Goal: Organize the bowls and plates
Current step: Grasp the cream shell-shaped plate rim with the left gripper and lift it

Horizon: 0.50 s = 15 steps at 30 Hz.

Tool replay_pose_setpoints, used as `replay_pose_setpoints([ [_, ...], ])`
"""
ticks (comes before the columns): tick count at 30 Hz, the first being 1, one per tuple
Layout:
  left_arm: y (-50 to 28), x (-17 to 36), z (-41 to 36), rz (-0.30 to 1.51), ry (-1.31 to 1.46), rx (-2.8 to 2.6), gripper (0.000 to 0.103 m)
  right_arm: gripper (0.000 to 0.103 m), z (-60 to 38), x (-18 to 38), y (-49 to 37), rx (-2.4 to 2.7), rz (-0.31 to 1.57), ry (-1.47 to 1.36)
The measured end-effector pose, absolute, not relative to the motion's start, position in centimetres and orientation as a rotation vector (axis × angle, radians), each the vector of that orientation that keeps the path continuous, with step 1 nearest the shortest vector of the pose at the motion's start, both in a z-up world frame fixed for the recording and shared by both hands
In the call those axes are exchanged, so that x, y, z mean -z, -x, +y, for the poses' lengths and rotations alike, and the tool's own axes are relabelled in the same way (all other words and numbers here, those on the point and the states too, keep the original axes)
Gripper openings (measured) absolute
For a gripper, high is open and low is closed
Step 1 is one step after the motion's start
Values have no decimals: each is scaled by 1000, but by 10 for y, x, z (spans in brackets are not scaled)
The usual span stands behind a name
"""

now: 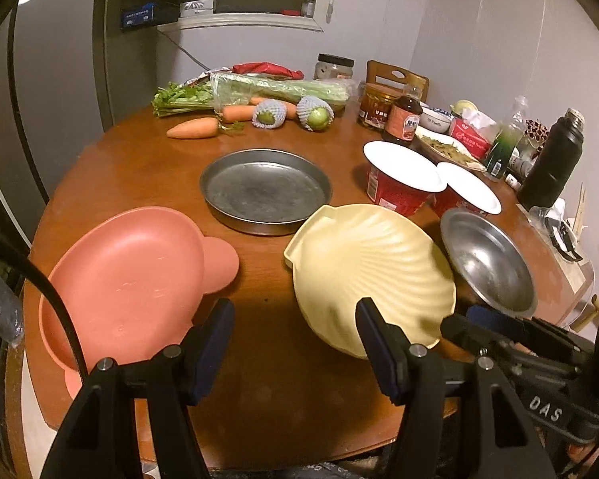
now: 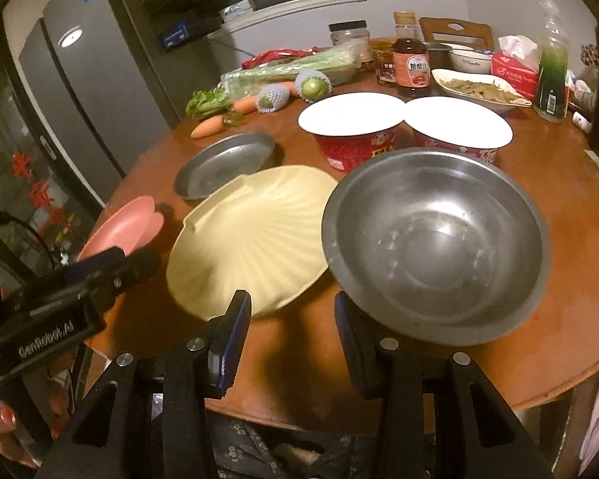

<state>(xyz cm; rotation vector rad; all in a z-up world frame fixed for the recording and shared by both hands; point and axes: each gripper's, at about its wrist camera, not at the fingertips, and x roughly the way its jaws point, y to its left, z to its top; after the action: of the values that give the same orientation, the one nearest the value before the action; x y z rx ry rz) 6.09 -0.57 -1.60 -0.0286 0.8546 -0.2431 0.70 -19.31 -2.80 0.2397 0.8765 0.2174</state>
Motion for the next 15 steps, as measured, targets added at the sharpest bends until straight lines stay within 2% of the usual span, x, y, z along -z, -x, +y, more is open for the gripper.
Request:
replay_pose_setpoints([
  [15, -76, 35, -16, 923, 21, 305, 62, 46, -184, 34, -34, -226, 860, -194],
])
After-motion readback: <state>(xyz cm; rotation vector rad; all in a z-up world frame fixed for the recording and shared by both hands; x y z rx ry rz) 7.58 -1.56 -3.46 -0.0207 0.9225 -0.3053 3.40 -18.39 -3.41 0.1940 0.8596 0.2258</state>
